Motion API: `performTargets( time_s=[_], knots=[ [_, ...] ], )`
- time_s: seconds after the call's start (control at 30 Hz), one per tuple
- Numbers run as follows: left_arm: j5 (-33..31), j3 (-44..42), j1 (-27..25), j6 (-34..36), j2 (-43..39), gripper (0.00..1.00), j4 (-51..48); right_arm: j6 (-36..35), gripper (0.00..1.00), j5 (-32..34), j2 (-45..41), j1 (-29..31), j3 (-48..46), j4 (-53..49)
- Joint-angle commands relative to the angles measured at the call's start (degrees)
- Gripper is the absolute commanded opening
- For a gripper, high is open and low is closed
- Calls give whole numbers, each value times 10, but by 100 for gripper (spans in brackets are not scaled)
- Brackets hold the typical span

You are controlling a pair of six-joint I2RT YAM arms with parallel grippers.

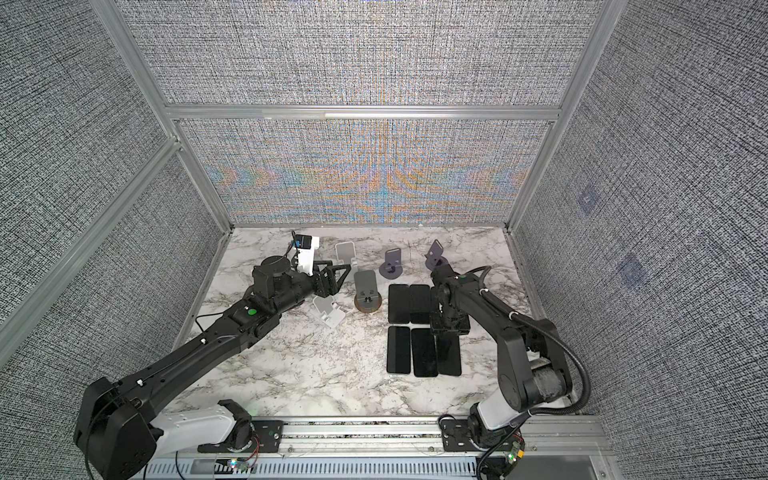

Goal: Remove the phone from the phone stand
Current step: 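Lower the phone flat beside the two nearer lying phones, then open the right gripper and raise it off the phone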

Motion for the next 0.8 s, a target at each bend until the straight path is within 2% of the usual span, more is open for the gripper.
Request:
performTargets(
  time_s=[0.0, 0.2, 0.33, 0.77],
  knots=[
    [-2, 5, 2, 10, -4, 73, 4, 37, 52, -3, -29, 30, -8, -21],
    [4, 2, 3, 7, -1, 73, 7, 106, 24, -31, -54, 99, -71, -25],
    [6, 1, 3, 7, 0, 73, 9, 120, 13, -43, -47, 107, -100, -3],
    [8, -3, 3, -1, 8, 73, 18, 132, 9, -54, -29, 110, -134, 33]
  ],
)
